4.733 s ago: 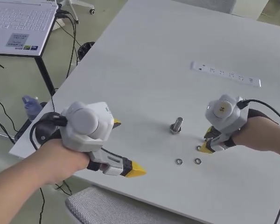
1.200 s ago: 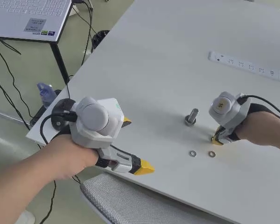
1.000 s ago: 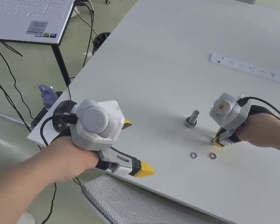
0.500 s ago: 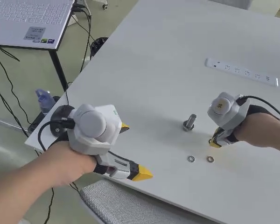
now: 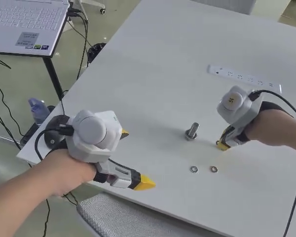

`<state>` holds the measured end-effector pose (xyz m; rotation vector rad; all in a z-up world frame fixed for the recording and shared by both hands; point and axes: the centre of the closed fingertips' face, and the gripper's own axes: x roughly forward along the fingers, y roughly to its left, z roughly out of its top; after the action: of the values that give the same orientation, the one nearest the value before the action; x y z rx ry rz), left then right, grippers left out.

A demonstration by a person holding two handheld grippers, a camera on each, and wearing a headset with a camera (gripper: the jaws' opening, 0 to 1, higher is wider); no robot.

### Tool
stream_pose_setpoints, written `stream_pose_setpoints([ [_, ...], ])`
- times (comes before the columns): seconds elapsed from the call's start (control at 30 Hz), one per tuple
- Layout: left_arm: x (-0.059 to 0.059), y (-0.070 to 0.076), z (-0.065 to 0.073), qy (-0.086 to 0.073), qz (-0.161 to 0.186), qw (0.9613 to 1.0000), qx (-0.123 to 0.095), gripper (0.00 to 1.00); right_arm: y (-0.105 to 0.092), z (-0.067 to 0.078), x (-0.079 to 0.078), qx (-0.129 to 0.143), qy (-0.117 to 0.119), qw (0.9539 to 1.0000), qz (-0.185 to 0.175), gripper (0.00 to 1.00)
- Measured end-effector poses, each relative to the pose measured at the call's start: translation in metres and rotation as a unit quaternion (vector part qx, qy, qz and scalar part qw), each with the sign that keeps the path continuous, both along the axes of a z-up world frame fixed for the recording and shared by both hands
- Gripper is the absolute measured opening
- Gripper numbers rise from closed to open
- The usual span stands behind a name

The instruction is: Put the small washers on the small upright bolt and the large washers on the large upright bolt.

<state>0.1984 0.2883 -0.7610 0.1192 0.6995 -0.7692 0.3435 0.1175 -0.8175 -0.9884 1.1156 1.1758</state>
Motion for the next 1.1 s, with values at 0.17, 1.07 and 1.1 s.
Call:
stream_pose_setpoints([
  [0.17, 0.001, -0.002, 0.001, 0.001, 0.001, 1.0, -0.003, 0.91, -0.002, 0.008, 0.007, 0.002, -0.006, 1.0, -0.001, 0.12],
  [1.07, 0.008, -0.004, 0.005, -0.009, 0.014, 0.9998, -0.014, 0.99, -0.013, 0.022, 0.02, 0.014, -0.008, 0.9999, -0.001, 0.12],
  [1.1, 0.008, -0.003, 0.004, -0.009, 0.014, 0.9998, -0.012, 0.99, -0.014, 0.023, 0.02, 0.014, -0.008, 0.9999, -0.001, 0.12],
])
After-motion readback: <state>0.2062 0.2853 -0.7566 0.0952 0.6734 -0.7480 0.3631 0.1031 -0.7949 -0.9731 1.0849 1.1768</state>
